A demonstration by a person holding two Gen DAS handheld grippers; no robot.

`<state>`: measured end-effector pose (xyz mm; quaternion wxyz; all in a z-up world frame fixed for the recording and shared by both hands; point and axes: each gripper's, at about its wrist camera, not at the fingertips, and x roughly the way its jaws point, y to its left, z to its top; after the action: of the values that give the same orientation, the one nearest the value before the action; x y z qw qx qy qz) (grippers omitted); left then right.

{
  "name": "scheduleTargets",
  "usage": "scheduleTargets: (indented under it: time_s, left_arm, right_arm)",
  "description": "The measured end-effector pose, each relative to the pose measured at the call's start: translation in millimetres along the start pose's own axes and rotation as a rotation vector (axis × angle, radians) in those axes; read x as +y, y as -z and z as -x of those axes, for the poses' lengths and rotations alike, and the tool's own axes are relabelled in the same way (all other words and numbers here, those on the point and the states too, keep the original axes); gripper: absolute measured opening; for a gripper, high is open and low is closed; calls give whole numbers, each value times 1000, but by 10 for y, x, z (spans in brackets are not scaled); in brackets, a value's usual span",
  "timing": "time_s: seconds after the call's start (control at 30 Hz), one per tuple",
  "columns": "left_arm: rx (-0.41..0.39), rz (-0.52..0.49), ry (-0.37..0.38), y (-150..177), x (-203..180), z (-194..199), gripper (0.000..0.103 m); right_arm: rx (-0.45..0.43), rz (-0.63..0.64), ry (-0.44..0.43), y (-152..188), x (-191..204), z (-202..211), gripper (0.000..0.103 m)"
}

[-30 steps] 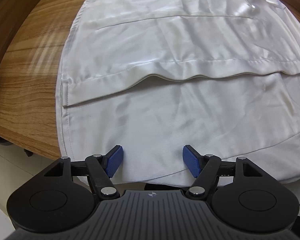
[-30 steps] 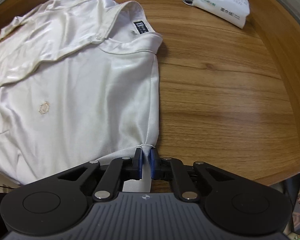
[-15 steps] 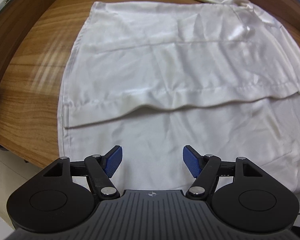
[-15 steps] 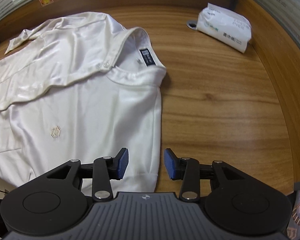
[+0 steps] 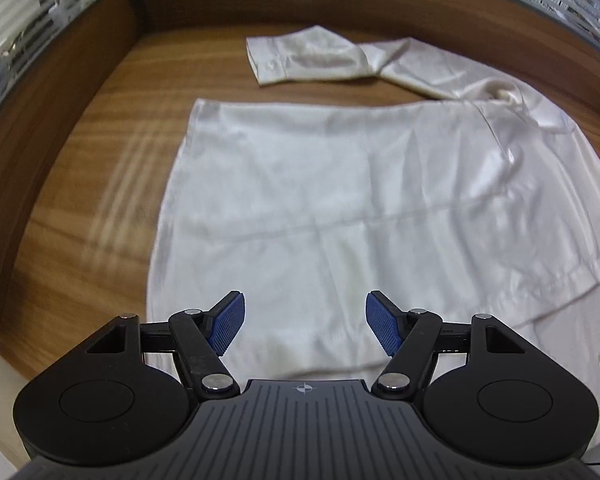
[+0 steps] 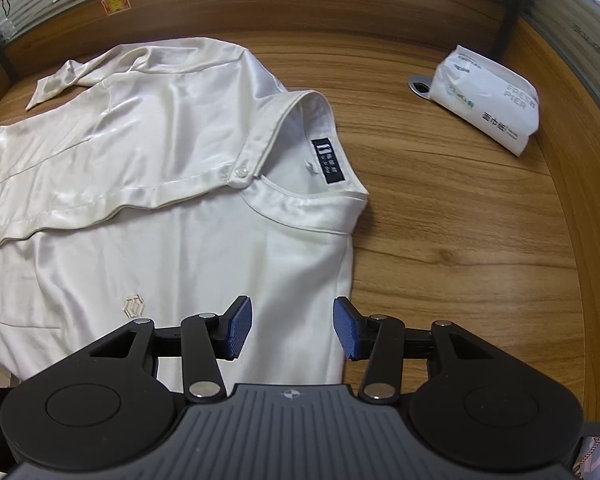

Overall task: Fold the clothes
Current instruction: 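Move the left gripper to the sleeve cuff and grasp it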

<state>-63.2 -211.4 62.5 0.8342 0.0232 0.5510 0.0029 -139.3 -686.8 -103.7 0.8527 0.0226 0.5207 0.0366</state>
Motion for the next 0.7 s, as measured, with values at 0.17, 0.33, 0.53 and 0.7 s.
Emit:
scheduleTargets:
  time_s: [0.17,0.33,0.53,0.7]
  left_arm:
    - [-12,-57,-7,-397,-175,182,70]
    - [-14,-139,2,-736,-158,121,70]
    - [-8,-228,25,-1117,-120,-120,65]
    - [-3,-274,50,-1417,-116,-345,55]
  right_arm:
    - [6,-31,8,-59,133,-12,53]
    - [20,-79,19,-72,269,-25,55]
    - [47,-138,46,-70,507,-52,56]
    - [67,-173,76,-67,663,-85,56]
